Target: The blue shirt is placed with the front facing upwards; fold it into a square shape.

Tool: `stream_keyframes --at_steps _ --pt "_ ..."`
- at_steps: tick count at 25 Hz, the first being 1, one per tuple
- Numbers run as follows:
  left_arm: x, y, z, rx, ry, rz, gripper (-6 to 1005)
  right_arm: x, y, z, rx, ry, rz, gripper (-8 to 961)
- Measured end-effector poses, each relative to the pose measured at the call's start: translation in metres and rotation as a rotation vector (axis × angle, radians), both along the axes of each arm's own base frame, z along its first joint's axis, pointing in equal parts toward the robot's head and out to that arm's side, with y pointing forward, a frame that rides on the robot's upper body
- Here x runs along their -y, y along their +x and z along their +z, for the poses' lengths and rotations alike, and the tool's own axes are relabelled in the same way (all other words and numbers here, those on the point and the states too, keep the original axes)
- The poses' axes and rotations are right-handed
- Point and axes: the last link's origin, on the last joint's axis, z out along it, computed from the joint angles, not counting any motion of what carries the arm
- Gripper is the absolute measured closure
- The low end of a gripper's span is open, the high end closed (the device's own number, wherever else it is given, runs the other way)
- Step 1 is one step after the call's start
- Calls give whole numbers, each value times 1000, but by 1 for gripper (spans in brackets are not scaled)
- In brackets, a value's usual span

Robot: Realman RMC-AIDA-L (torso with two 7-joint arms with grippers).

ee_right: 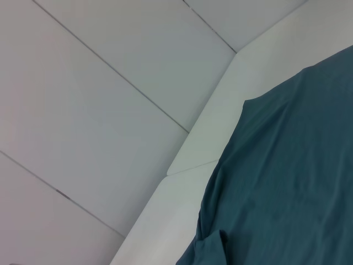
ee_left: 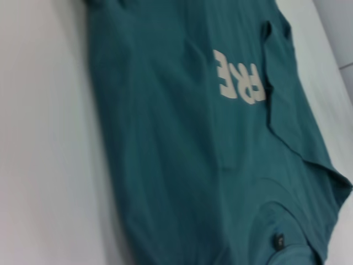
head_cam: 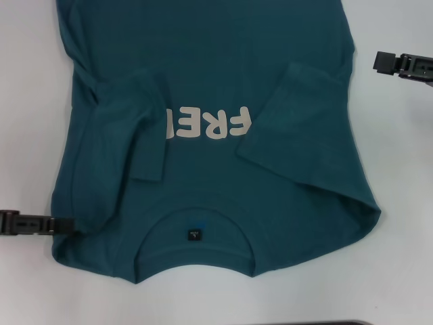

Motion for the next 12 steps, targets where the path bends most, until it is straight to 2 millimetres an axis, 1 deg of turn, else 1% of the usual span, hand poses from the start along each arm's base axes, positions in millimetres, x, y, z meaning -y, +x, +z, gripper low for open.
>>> stream_keyframes --at_steps 6,9,12 --pt "2 -10 7 -43 10 36 248 -1 -1 0 -1 -1 2 405" --pt "2 -12 5 -61 4 44 248 -1 -1 0 0 0 1 405" --pt "1 -11 2 -63 -7 41 248 -1 -1 0 -1 -1 -2 405"
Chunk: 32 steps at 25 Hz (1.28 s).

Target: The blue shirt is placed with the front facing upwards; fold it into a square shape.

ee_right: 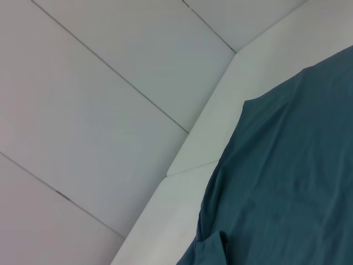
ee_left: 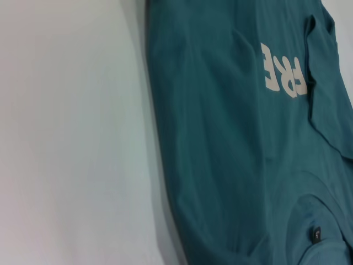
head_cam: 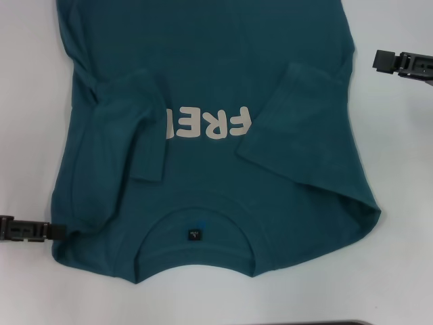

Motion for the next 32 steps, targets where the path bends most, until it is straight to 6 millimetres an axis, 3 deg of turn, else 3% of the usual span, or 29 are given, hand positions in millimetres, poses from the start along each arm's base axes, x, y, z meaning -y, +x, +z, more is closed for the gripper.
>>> stream_keyframes --at_steps 32 --pt "-16 26 -17 37 -58 -71 249 -2 0 5 5 1 -5 407"
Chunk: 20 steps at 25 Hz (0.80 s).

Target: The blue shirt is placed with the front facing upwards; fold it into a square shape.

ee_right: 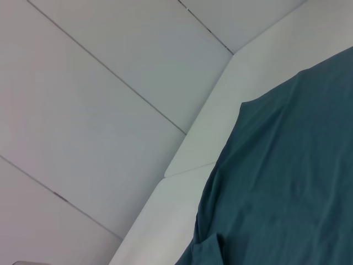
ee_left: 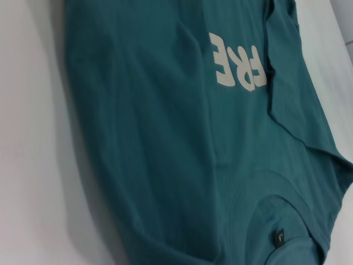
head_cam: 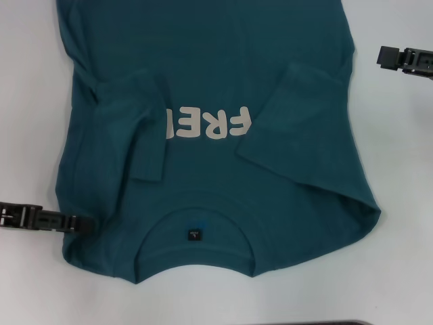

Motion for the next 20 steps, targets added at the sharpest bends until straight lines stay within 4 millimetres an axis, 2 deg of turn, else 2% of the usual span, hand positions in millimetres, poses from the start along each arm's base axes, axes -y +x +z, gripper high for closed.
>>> stream_keyframes --at_steps 5,14,20 --pt "-1 2 -4 -4 -13 -9 254 0 0 0 0 0 0 407" --pt "5 -11 8 -31 17 23 263 1 0 0 0 0 -2 407" --pt "5 -13 9 -43 20 31 269 0 0 0 0 0 -1 407"
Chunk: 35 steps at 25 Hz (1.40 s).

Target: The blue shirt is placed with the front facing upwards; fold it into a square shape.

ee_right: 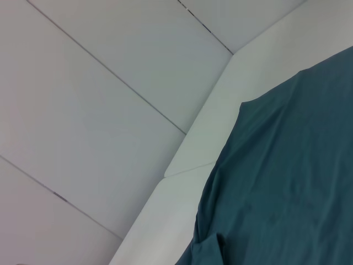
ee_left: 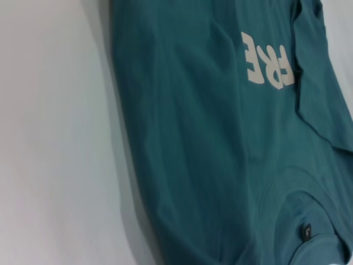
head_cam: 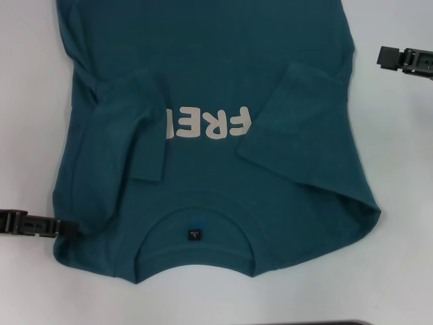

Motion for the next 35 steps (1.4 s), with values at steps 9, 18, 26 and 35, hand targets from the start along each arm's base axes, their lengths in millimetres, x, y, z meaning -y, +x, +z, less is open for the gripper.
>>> stream_keyframes --at_steps 9,18,26,35 --pt "-1 -1 -1 -24 -9 7 278 -1 -1 0 -1 -1 -1 408" --pt "-5 2 -5 -25 -14 -1 286 -2 -1 1 0 -1 2 408" --pt "-8 5 -8 -26 -23 -11 294 -2 -2 1 1 0 3 408" --pt "-8 5 -9 -37 -22 -10 303 -3 -1 2 3 1 2 409"
